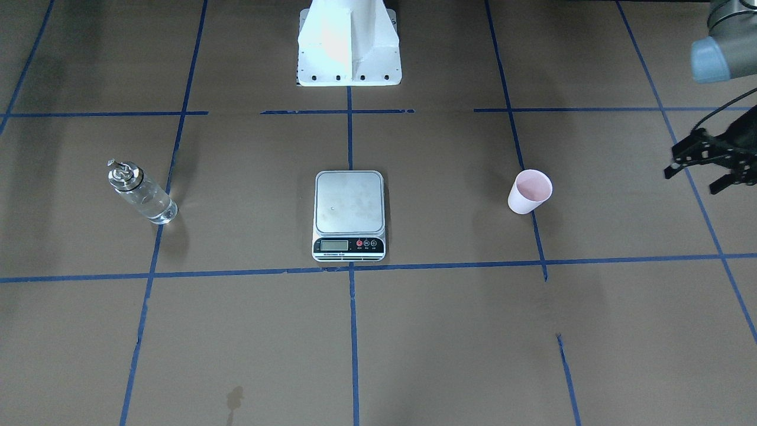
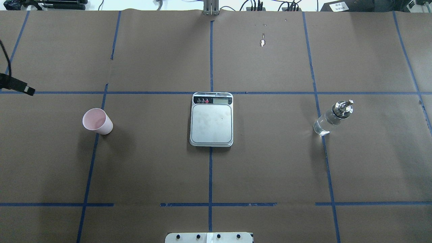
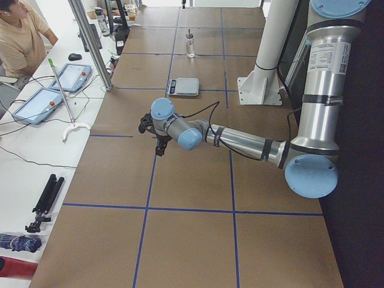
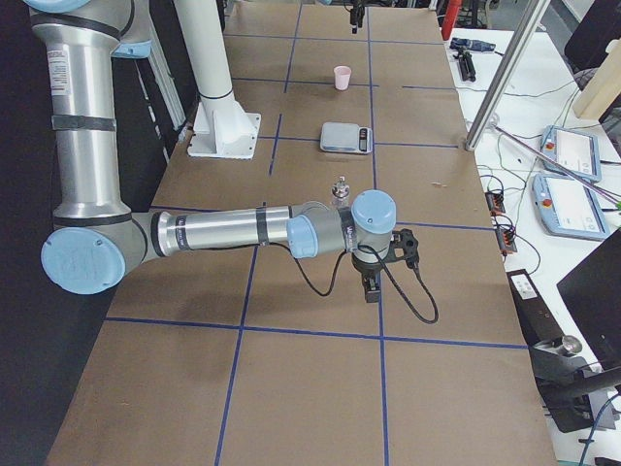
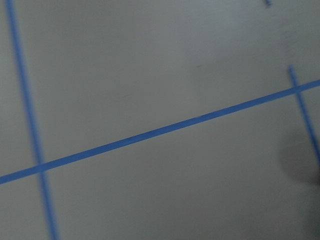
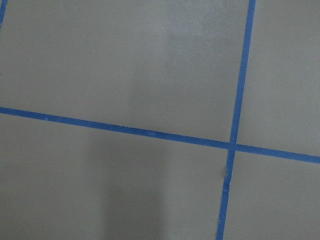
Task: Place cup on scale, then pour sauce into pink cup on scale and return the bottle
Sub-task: 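Reach the left gripper down to the pink cup and grasp it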
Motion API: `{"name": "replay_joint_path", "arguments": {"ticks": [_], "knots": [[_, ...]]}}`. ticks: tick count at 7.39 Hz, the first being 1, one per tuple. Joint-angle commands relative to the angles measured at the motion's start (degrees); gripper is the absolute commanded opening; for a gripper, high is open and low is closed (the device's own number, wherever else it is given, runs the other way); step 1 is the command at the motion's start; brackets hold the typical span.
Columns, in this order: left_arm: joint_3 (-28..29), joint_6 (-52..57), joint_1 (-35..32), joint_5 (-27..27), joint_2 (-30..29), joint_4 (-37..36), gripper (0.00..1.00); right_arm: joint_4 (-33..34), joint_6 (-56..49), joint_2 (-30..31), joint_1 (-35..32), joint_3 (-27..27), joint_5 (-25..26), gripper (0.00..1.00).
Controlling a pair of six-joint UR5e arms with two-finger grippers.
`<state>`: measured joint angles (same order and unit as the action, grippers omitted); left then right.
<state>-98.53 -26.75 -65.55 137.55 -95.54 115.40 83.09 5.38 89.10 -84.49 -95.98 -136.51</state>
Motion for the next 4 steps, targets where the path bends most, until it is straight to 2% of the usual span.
{"name": "replay_joint_path", "arguments": {"ticks": [1,3,4], "knots": [[-0.08,-9.17,8.57,-0.09,-4.29,0.8,0.91,-0.47,-0.01,0.11,0.12,0.09,-0.07,1.0],[0.62,-9.37,9.13,-0.09,-3.78,0.71,0.78,-0.47,0.07,0.02,0.21,0.0,-0.16,1.0],[0.97,-9.2,9.3,-0.09,-3.69,0.62,0.78,-0.47,-0.01,0.02,0.21,0.0,-0.16,1.0]]}}
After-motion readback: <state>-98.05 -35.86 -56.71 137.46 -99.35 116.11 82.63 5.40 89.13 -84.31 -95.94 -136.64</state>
